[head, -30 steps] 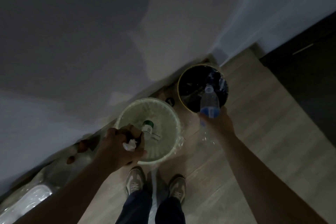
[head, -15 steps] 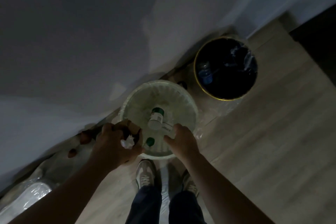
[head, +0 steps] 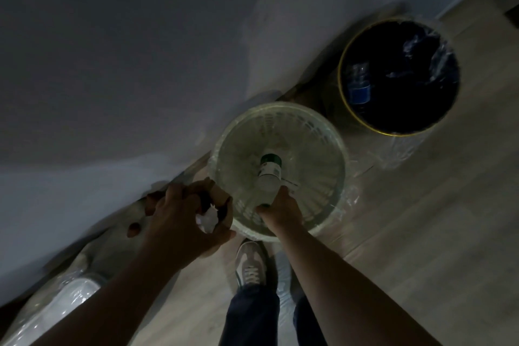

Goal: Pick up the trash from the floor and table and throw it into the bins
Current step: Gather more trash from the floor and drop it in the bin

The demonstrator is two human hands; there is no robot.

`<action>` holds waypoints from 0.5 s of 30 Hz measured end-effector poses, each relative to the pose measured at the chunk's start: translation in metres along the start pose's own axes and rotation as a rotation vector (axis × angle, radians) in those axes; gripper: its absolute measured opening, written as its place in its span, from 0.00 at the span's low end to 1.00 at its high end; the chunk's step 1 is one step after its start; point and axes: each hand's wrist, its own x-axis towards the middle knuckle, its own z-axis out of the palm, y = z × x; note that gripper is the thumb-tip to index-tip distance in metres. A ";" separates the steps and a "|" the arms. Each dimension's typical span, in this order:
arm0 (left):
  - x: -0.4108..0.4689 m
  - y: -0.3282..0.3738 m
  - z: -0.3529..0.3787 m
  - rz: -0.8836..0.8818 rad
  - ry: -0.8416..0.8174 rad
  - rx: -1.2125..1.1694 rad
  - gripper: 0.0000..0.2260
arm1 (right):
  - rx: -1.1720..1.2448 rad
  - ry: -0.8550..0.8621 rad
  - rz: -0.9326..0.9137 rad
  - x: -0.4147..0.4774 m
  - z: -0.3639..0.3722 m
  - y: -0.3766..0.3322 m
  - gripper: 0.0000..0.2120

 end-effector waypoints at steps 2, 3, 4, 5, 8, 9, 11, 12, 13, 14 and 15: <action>0.002 0.003 0.000 0.045 -0.022 0.027 0.45 | 0.090 0.034 0.000 -0.008 -0.012 -0.001 0.30; 0.001 0.006 -0.002 0.025 -0.019 0.009 0.46 | 0.118 0.049 -0.006 -0.014 -0.022 0.000 0.27; -0.001 0.010 -0.005 0.005 -0.029 -0.006 0.45 | 0.143 0.068 -0.021 -0.021 -0.035 0.001 0.25; -0.003 0.018 -0.011 0.007 -0.036 -0.013 0.45 | 0.169 0.090 -0.043 -0.030 -0.051 0.003 0.21; -0.008 0.049 -0.027 -0.032 -0.110 -0.102 0.40 | 0.177 0.194 -0.172 -0.063 -0.102 0.011 0.10; -0.009 0.060 -0.032 -0.023 -0.120 -0.158 0.39 | 0.156 0.239 -0.216 -0.076 -0.120 0.014 0.09; -0.005 0.080 -0.041 0.034 -0.151 -0.211 0.36 | 0.134 0.303 -0.286 -0.099 -0.151 0.019 0.08; -0.003 0.088 -0.042 0.046 -0.168 -0.215 0.36 | 0.139 0.320 -0.303 -0.109 -0.165 0.022 0.07; 0.001 0.096 -0.045 0.049 -0.169 -0.221 0.39 | 0.156 0.337 -0.310 -0.118 -0.179 0.023 0.06; 0.005 0.104 -0.048 0.040 -0.168 -0.235 0.41 | 0.184 0.365 -0.308 -0.127 -0.191 0.025 0.06; 0.011 0.111 -0.049 0.026 -0.162 -0.254 0.40 | 0.216 0.404 -0.306 -0.133 -0.204 0.027 0.06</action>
